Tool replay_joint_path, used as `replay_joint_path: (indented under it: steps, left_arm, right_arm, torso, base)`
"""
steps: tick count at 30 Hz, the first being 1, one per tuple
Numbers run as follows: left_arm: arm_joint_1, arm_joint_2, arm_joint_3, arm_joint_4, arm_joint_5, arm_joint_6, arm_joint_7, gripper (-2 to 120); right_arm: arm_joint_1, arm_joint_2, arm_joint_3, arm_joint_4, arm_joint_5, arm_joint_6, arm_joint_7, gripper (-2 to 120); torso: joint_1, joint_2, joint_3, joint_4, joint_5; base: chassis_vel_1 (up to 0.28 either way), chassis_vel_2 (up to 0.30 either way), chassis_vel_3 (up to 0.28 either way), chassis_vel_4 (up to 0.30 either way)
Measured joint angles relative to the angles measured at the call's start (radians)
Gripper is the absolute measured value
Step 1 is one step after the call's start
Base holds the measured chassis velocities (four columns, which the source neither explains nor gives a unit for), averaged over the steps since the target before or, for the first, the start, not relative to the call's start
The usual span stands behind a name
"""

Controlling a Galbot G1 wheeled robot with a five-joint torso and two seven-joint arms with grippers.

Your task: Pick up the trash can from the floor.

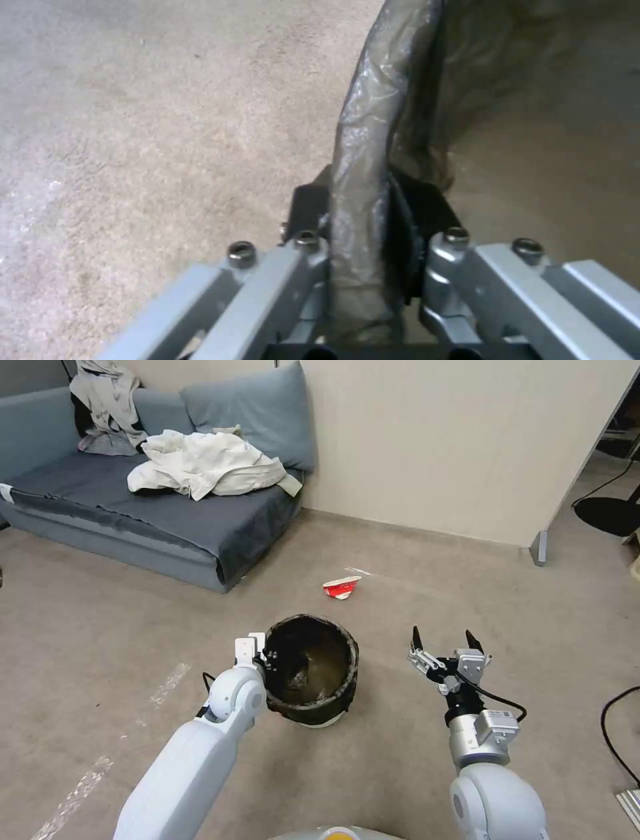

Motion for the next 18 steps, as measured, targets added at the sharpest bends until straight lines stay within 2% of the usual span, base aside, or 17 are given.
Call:
replay_joint_path:
  steps: [2,9,18]
  left_arm:
    - [0.005,0.001,0.0,-0.01,-0.003,0.0,-0.008,6]
    - [0.024,0.006,-0.005,-0.038,-0.004,-0.009,-0.024,5]
    - [0.079,0.028,-0.048,-0.154,-0.059,-0.062,-0.06,1]
  right_arm:
    - [0.0,0.0,-0.001,0.0,0.0,0.001,0.0,100]
    - [-0.002,0.0,-0.002,0.002,0.0,0.004,-0.001,100]
    - [-0.003,-0.002,-0.003,0.009,-0.001,0.006,-0.002,100]
  torso:
    - [0.0,0.0,0.0,0.0,-0.0001]
    - [0.0,0.0,0.0,-0.0001,-0.0003]
    - [0.0,0.0,0.0,0.0002,0.0003]
  base:
    - [0.0,0.0,0.0,0.0]
    - [0.0,0.0,0.0,0.0]
    - [0.0,0.0,0.0,0.0]
